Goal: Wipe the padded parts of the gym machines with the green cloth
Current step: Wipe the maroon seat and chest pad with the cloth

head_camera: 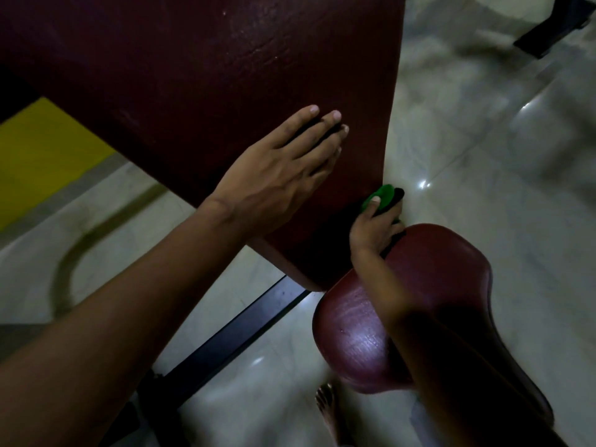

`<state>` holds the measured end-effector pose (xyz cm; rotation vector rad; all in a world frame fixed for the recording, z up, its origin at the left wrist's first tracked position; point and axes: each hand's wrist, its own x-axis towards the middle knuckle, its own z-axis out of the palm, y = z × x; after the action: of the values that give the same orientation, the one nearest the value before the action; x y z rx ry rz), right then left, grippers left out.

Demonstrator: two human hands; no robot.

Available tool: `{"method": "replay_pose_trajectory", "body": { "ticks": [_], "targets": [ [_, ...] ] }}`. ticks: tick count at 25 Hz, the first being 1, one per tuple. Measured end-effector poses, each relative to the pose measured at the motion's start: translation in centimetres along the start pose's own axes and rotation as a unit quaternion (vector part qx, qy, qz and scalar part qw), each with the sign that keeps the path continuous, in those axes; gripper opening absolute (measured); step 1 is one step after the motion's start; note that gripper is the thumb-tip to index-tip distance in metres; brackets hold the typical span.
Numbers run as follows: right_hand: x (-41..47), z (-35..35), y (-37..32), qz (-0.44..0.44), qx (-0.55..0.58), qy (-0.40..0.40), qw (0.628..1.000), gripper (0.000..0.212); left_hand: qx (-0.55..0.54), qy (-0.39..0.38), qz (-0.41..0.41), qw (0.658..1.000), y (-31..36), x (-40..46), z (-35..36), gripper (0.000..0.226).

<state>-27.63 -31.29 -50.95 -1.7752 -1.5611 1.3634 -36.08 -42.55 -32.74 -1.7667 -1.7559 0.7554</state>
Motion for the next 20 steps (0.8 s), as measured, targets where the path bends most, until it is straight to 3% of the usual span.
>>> {"method": "replay_pose_trajectory", "body": {
  "ticks": [5,11,15,18,20],
  "targets": [
    [-1.0,-1.7,-3.1,-0.281,0.046,0.01,0.959,0.055,-0.02,-0.009,-0.025,0.999,0.6,-0.2,-0.3,0.054],
    [-3.3,-4.4,-8.6,-0.399,0.073,-0.055,0.912,0.057,-0.075,0.018,-0.074,0.994,-3.1,-0.6,-3.2,0.057],
    [-3.4,-8.2,-15.9,-0.478,0.058,-0.084,0.873,0.052,-0.119,0.017,-0.151,0.981,-7.4,-0.9,-7.4,0.053],
    [-4.0,-11.1,-21.7,-0.489,0.011,-0.128,0.863,0.046,-0.199,-0.003,-0.272,0.941,-9.3,-0.8,-10.7,0.043],
    [-4.2,-13.1,-25.2,-0.517,-0.036,-0.157,0.841,0.04,-0.306,-0.017,-0.376,0.875,-10.8,-0.9,-13.0,0.047]
  ]
}}
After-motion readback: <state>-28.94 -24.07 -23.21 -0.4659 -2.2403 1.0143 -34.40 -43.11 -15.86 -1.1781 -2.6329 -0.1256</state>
